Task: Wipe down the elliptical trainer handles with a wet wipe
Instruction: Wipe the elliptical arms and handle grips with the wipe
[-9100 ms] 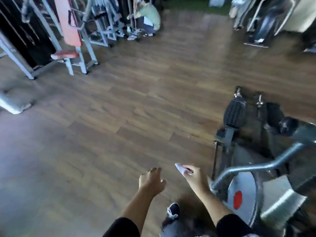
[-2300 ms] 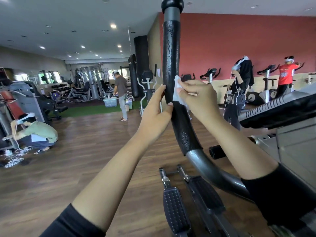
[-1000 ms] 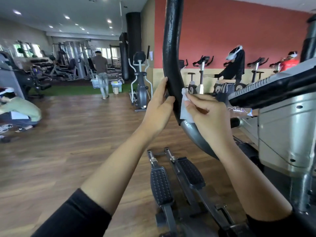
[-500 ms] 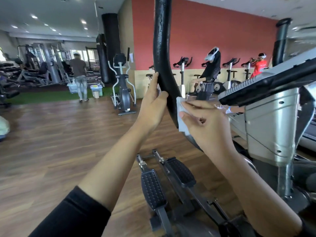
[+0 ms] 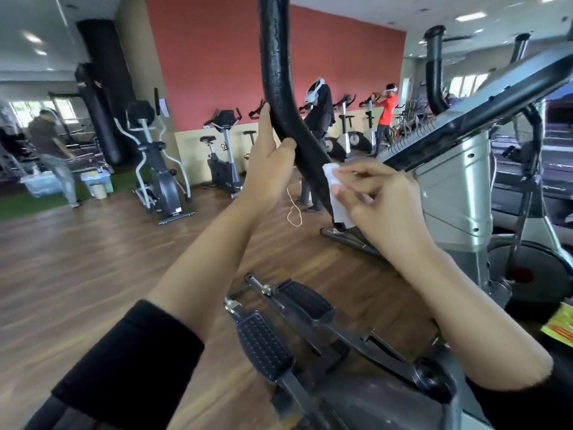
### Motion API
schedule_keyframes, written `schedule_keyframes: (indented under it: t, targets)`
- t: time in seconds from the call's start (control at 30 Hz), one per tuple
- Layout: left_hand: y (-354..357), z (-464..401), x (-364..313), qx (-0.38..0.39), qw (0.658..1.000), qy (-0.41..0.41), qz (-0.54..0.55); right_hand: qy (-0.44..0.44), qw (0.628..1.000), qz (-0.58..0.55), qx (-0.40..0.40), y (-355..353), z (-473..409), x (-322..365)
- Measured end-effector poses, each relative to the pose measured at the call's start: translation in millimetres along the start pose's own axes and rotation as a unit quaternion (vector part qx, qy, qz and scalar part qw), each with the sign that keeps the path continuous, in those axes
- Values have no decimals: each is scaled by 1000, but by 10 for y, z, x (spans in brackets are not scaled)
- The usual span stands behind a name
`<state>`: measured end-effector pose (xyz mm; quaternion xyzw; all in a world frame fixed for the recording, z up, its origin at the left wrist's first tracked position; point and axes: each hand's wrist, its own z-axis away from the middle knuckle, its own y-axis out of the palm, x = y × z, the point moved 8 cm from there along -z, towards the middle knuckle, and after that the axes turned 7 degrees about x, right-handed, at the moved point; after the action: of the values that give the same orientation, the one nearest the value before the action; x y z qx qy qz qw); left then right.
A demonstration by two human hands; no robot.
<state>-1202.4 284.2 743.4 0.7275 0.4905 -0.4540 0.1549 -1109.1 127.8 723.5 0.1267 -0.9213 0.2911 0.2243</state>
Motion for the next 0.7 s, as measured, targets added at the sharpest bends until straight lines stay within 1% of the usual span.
schedule_keyframes:
  t: [0.1, 0.2, 0.33, 0.4, 0.5, 0.6, 0.7]
  targets:
    - [-39, -44, -17, 10, 1000, 12, 13, 17, 1000, 11, 6, 69, -171, 112]
    - [-60, -95, 15, 22, 1000, 18, 13, 15, 1000, 27, 7, 115, -250, 172]
    - [-77, -154, 9, 17, 999, 25, 23, -26, 997, 73, -25, 88, -116, 167]
    - [-99, -181, -13, 12, 999, 43, 23, -44, 995, 78, -43, 79, -110, 185]
    - [-123, -250, -9, 11, 998, 59, 22, -58, 996, 62, -38, 146, -316, 274]
    - [-138, -297, -14, 13, 997, 77, 28, -49, 998, 28, -22, 238, -573, 335]
    - [-195, -291, -44, 1, 993, 102, 58, -49, 999, 17, -15, 257, -639, 335]
